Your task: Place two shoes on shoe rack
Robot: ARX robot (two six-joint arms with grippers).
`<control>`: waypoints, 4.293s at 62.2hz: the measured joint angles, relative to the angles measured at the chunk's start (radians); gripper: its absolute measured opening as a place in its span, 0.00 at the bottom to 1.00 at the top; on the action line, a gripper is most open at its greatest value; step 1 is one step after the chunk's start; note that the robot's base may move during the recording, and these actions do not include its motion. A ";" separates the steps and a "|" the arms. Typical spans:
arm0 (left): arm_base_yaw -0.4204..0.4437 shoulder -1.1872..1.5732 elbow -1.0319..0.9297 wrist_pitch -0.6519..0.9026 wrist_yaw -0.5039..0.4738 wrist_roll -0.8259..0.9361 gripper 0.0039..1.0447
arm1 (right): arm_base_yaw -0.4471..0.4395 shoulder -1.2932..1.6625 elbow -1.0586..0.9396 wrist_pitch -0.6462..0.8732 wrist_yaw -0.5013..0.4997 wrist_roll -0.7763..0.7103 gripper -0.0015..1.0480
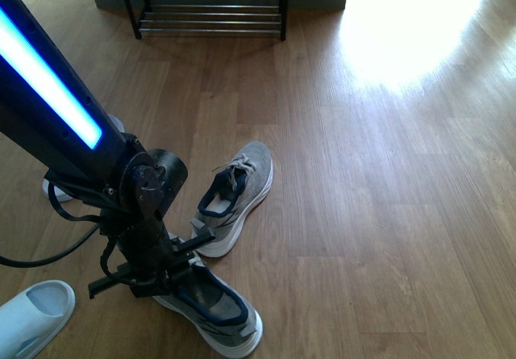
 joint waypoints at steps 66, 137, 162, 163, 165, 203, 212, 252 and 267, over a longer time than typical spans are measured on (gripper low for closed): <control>-0.083 -1.774 -0.971 -0.216 -0.867 0.230 0.01 | 0.000 0.000 0.000 0.000 0.000 0.000 0.91; -0.095 -1.851 -0.982 -0.236 -0.876 0.201 0.01 | 0.000 0.002 0.000 0.000 0.001 0.000 0.91; -0.091 -1.851 -0.982 -0.237 -0.885 0.201 0.01 | -0.082 0.290 0.011 0.067 -0.504 -0.139 0.91; -0.091 -1.851 -0.982 -0.237 -0.885 0.201 0.01 | -0.077 0.306 0.011 0.082 -0.502 -0.142 0.91; -0.091 -1.851 -0.982 -0.237 -0.885 0.201 0.01 | -0.030 0.467 0.019 0.233 -0.446 -0.151 0.91; -0.093 -1.851 -0.982 -0.237 -0.878 0.201 0.01 | 0.013 1.978 0.644 0.328 0.016 -0.111 0.91; -0.093 -1.851 -0.982 -0.237 -0.878 0.201 0.01 | 0.014 1.968 0.684 0.223 0.070 -0.066 0.91; -0.093 -1.851 -0.982 -0.237 -0.879 0.201 0.01 | 0.021 1.968 0.689 0.232 0.077 -0.080 0.91; -0.093 -1.851 -0.982 -0.237 -0.878 0.201 0.01 | 0.021 1.968 0.651 0.427 -0.021 -0.260 0.91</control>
